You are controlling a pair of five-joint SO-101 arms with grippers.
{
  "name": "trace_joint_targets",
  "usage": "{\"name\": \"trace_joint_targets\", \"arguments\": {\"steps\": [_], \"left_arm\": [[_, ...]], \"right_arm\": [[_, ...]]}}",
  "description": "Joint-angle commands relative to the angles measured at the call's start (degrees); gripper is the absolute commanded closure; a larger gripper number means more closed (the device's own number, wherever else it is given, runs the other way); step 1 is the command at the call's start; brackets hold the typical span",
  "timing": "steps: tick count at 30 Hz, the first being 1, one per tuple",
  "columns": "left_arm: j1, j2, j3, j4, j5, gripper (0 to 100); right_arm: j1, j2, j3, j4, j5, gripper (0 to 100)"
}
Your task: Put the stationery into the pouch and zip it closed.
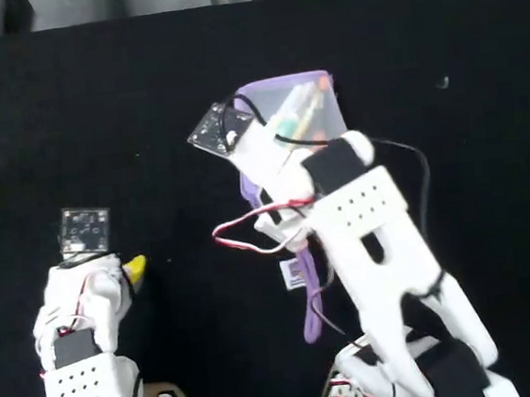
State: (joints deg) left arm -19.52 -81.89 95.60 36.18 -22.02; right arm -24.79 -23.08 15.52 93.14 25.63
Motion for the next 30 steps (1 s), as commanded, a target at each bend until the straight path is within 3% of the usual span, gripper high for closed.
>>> {"name": "trace_joint_targets", "arguments": {"steps": [1,10,13,16,25,30], "left_arm": [[8.66,-0.62,-5.58,-0.09,1.49,67],[25.63,-13.98,-8.13,0.44,4.57,67],[30.73,-22.77,-6.02,1.23,1.05,67],[35.38,-22.24,-7.16,2.73,-0.62,67],[44.09,-22.42,-11.82,2.29,-1.32,67],[45.85,-22.24,-10.86,-0.7,-7.38,68]], "right_arm": [[-0.79,-6.46,-4.97,2.11,0.09,98.8],[-0.79,-11.56,-6.02,1.76,-0.18,98.8],[-0.79,-12.79,-8.04,2.02,-2.29,98.8],[-0.79,-13.32,-8.92,2.02,-2.37,98.8],[-1.14,-13.32,-9.1,2.99,-2.02,98.7],[-1.14,-13.32,-10.42,3.16,-2.02,98.7]]}}
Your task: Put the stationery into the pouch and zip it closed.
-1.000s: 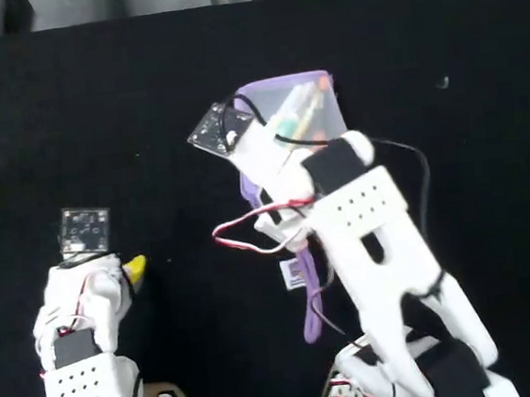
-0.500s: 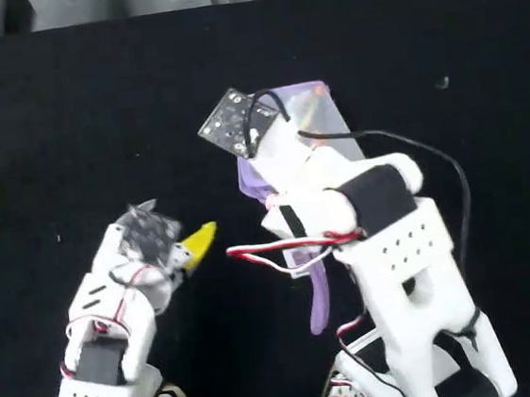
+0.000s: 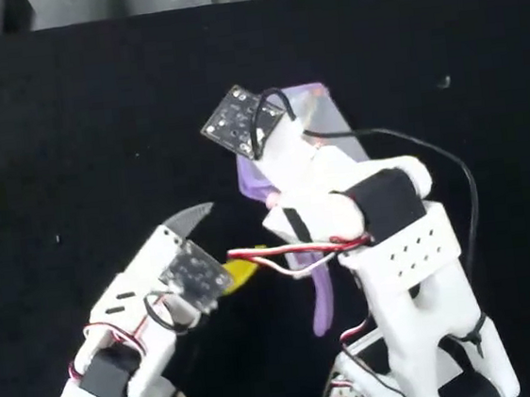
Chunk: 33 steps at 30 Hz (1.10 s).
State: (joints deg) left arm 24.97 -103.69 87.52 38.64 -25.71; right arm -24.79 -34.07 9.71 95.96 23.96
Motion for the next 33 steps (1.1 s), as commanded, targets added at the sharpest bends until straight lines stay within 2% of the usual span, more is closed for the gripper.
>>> {"name": "trace_joint_targets", "arguments": {"steps": [1,6,9,13,23,27,31,33], "left_arm": [[1.27,-0.44,-1.89,-4.84,-3.78,68],[1.36,-0.35,1.1,-11.34,-4.13,68],[1.54,-0.35,1.89,-13.63,-4.48,72],[1.8,-0.35,4.62,-18.37,-9.93,76],[1.89,0.62,4.88,-19.78,-10.37,76],[1.71,8.35,0.4,-19.78,-10.02,76],[1.54,22.86,-9.89,-19.25,-4.75,76],[1.98,30.15,-14.29,-19.25,-4.4,76]], "right_arm": [[-1.14,-2.33,-4.88,0.35,-0.44,98.7],[-1.14,-2.33,-4.97,0.44,-0.7,98.7],[-1.14,-2.33,-5.14,0.97,-0.7,98.7],[-1.14,-2.33,-5.23,1.49,-0.7,98.7],[-1.14,-2.24,-5.58,1.14,-0.79,98.7],[-1.14,-1.98,-7.08,1.32,-1.23,98.7],[-1.14,-1.98,-7.34,1.23,-2.29,98.7],[-1.14,-1.98,-7.34,1.32,-2.37,98.7]]}}
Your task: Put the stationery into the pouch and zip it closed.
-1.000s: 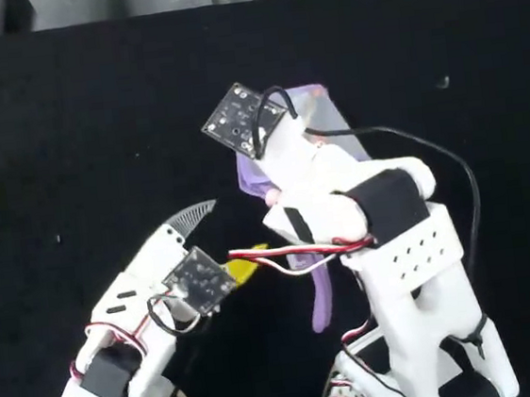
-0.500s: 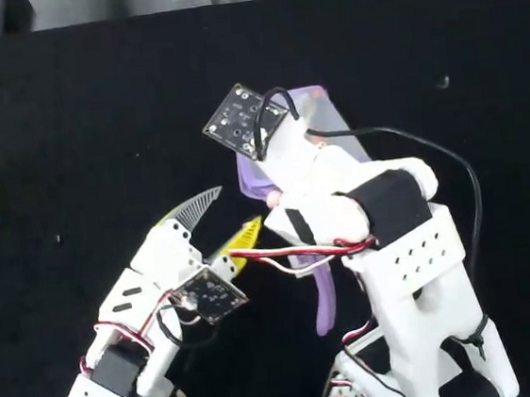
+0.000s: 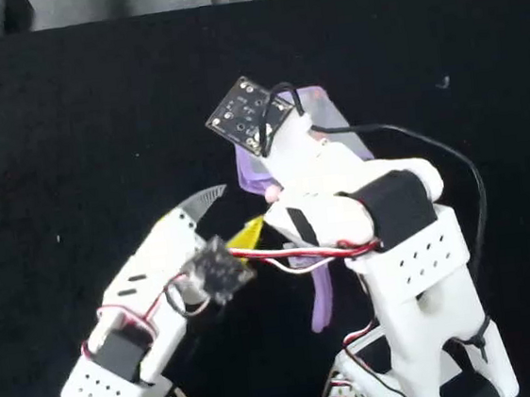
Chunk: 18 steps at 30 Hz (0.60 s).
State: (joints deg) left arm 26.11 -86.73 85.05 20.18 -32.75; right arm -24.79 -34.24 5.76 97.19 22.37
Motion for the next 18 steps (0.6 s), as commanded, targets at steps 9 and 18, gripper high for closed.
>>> {"name": "trace_joint_targets", "arguments": {"steps": [9,18], "left_arm": [[5.41,22.42,-17.8,-1.58,2.02,76],[5.23,27.43,-14.73,-13.1,-2.02,79]], "right_arm": [[-1.14,-1.98,-3.38,0.26,-0.7,98.7],[-1.05,-2.15,-3.3,0.26,-0.7,98.7]]}}
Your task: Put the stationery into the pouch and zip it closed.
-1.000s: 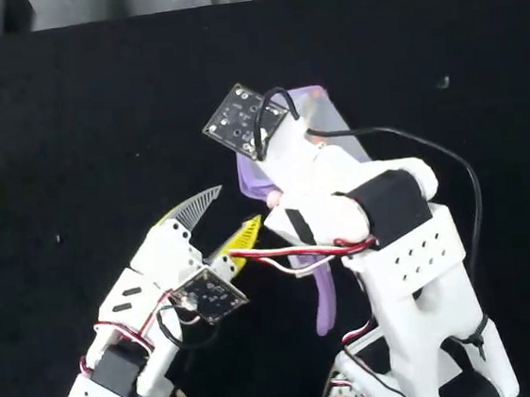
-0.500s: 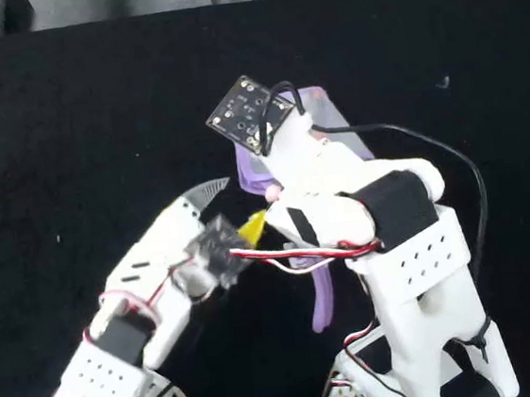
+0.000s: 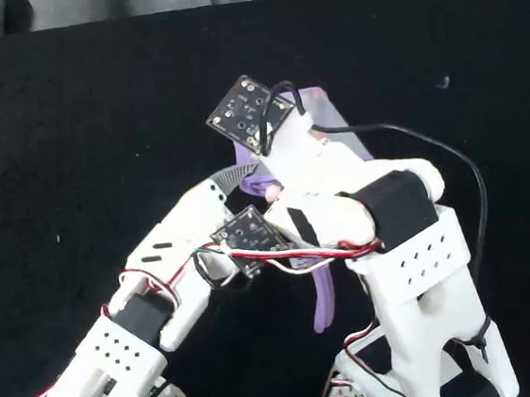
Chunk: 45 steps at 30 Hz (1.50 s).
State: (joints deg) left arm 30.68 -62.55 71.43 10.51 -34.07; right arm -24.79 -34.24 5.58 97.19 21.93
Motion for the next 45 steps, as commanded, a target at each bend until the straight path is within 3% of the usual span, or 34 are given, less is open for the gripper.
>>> {"name": "trace_joint_targets", "arguments": {"steps": [1,8,19,23,33,45], "left_arm": [[0.66,5.01,-1.54,-4.48,-0.7,82],[0.75,14.95,-3.91,-8.97,-0.7,86],[0.22,15.74,-3.12,-8.53,-0.7,87],[0.22,15.74,-1.89,-8.79,-0.7,98],[-3.47,15.74,-1.54,-8.53,-0.7,97],[-5.32,15.65,0.13,-8.79,-0.7,97]], "right_arm": [[-0.97,-2.15,-3.12,0.26,-0.26,98.7],[-0.79,-2.15,-3.12,0.35,-0.26,98.7],[-0.62,-2.24,-2.95,0.35,-0.35,98.7],[3.96,-2.24,-3.12,-0.09,-0.26,98.7],[7.56,-2.15,-2.95,-0.09,-0.18,98.7],[24.97,-1.8,-2.95,-2.11,2.99,98.8]]}}
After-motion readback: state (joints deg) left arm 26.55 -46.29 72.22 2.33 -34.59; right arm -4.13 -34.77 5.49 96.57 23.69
